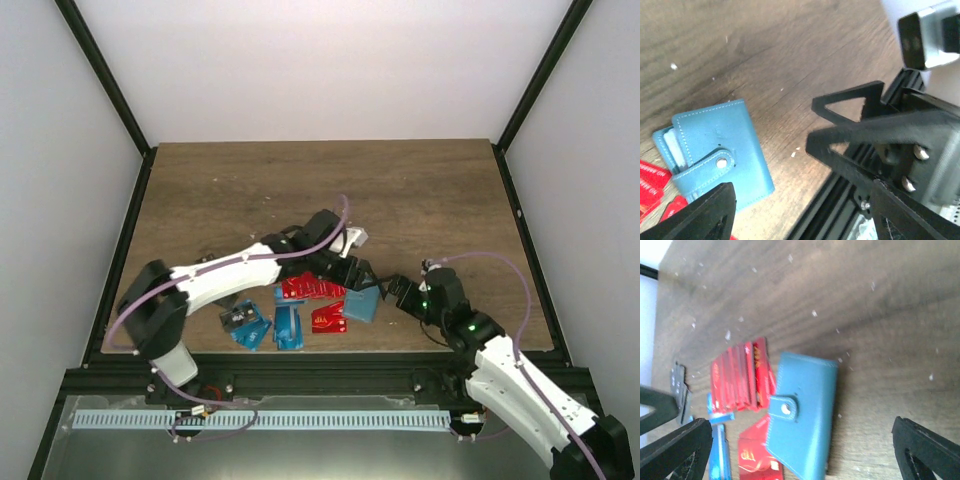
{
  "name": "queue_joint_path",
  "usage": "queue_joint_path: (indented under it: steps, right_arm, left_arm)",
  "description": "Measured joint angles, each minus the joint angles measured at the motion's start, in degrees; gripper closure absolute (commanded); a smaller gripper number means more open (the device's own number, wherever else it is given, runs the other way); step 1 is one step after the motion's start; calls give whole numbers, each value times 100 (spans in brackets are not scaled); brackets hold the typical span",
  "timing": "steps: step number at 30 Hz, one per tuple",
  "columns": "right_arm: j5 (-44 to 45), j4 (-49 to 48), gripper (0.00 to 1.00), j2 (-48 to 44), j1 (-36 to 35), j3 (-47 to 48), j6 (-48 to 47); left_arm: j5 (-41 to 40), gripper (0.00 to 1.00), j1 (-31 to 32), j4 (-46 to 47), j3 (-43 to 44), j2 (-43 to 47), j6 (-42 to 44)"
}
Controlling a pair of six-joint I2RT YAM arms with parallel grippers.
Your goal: Put the credit cards into the card holder
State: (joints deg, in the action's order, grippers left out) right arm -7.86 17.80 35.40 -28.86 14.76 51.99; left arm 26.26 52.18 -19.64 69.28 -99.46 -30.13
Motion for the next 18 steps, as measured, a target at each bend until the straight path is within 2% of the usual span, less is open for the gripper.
queue_joint_path:
  steps: [5, 8, 11, 15, 18]
  right_arm:
    - [479, 262, 0, 11, 0, 743, -302]
    - [927, 260, 0, 37, 0, 1130, -625]
    - [1366, 74, 0, -11, 0, 1266, -1001]
    - [1996, -470, 0, -203, 0, 1200, -1624]
    - [2487, -1434, 0, -367, -2, 730, -2293]
  left_arm:
    - [-570, 13, -114, -199, -278, 1279, 50]
    - [-1268, 7, -267, -396, -463, 1908, 173]
    - [-2518, 0, -385, -564, -798, 2577, 323]
    - [-4704, 0, -616, -638, -1545, 3639, 461]
    - [-5744, 3, -957, -444, -2179, 4317, 568]
